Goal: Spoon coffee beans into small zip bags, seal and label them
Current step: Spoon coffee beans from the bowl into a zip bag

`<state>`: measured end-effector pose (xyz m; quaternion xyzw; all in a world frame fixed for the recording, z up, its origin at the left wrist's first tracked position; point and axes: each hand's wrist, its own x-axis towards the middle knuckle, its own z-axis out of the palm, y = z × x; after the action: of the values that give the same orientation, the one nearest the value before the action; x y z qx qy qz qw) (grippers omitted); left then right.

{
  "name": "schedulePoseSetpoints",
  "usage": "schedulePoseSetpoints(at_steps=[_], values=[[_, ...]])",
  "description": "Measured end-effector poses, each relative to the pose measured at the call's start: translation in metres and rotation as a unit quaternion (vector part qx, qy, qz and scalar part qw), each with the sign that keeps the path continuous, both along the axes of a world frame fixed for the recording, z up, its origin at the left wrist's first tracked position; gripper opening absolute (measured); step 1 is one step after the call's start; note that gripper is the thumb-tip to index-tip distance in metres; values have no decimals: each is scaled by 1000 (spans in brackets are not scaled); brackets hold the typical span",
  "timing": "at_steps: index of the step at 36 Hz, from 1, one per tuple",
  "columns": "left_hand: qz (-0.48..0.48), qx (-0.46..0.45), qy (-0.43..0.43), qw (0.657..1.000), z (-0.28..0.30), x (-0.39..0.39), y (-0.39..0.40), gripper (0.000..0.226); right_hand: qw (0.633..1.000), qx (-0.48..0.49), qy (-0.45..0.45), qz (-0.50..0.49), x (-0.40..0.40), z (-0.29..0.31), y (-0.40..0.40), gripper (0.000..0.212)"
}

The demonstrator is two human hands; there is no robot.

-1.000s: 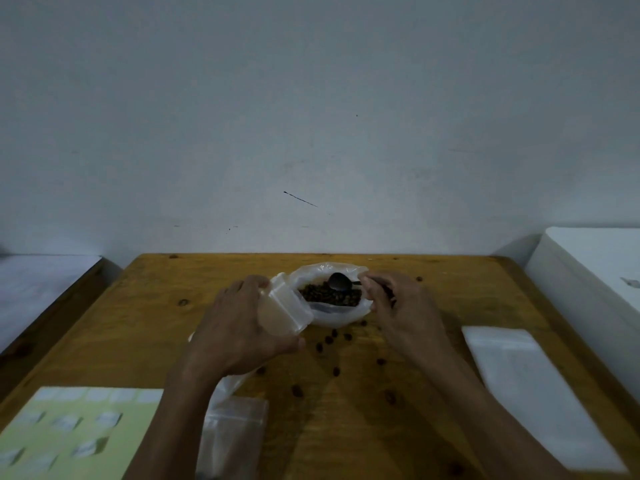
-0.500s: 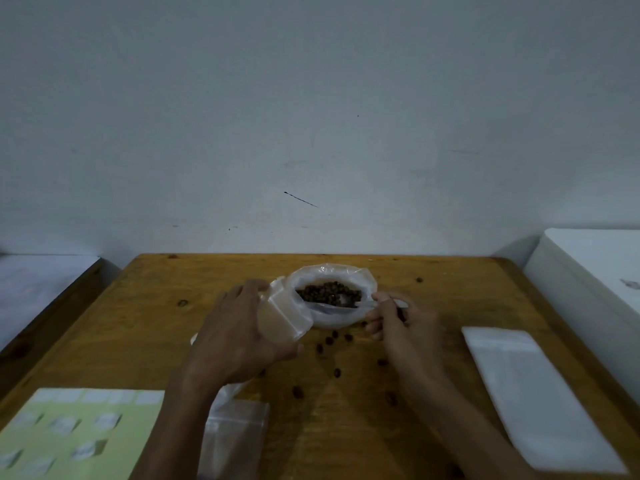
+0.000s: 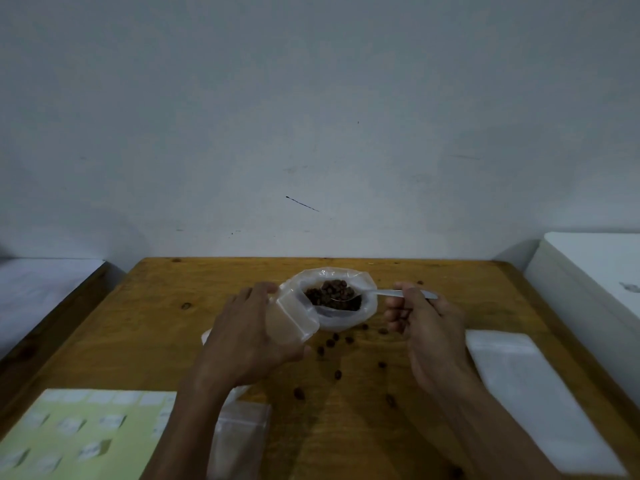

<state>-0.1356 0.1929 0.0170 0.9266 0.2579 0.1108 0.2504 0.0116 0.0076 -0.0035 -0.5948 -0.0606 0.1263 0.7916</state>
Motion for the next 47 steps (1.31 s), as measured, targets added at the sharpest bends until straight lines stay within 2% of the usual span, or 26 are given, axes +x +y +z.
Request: schedulePoseSetpoints(at_steps=[7, 9, 12, 14, 17, 19, 22, 24, 26, 28, 32, 35, 40, 47], values=[[-4, -12, -12, 1000, -4, 3, 4, 102, 998, 20, -34, 53, -16, 26, -3, 16], [-7, -16, -19, 1000, -4, 4, 4, 102, 993, -4, -78, 84, -23, 30, -2, 18], [-11, -25, -25, 999, -2, 5, 1, 101, 971, -75, -192, 120, -33, 33, 0, 18], [-13, -24, -26, 999, -2, 6, 1, 101, 958, -97, -250, 106, -35, 33, 1, 19], [-5, -22, -24, 999, -4, 6, 4, 101, 950, -112, -288, 37, -28, 30, 0, 19], [2, -22, -22, 1000, -5, 5, 5, 103, 932, -159, -326, -2, -20, 24, -2, 20], [3, -17, -22, 1000, -7, 5, 6, 103, 898, -242, -368, -7, -12, 8, -2, 18], [1, -14, -20, 1000, -8, 5, 6, 103, 888, -273, -370, -4, -10, -3, -1, 19], [4, -11, -20, 1000, -7, 5, 5, 103, 888, -282, -363, -15, -10, -12, 2, 17], [3, -9, -21, 1000, -6, 5, 3, 102, 910, -270, -315, -21, -11, -17, 6, 15], [-2, -8, -23, 1000, -5, 5, 3, 102, 978, -184, -101, 6, -14, -24, 18, 17], [-1, -8, -19, 1000, -4, 4, 3, 103, 995, -104, -3, 6, -13, -23, 24, 15], [-2, -12, -14, 1000, -5, 3, 3, 105, 999, -40, 24, -20, -8, -14, 18, 16], [-2, -16, -17, 1000, -4, 9, -2, 104, 1000, 14, -9, 17, -8, 12, 0, 17]])
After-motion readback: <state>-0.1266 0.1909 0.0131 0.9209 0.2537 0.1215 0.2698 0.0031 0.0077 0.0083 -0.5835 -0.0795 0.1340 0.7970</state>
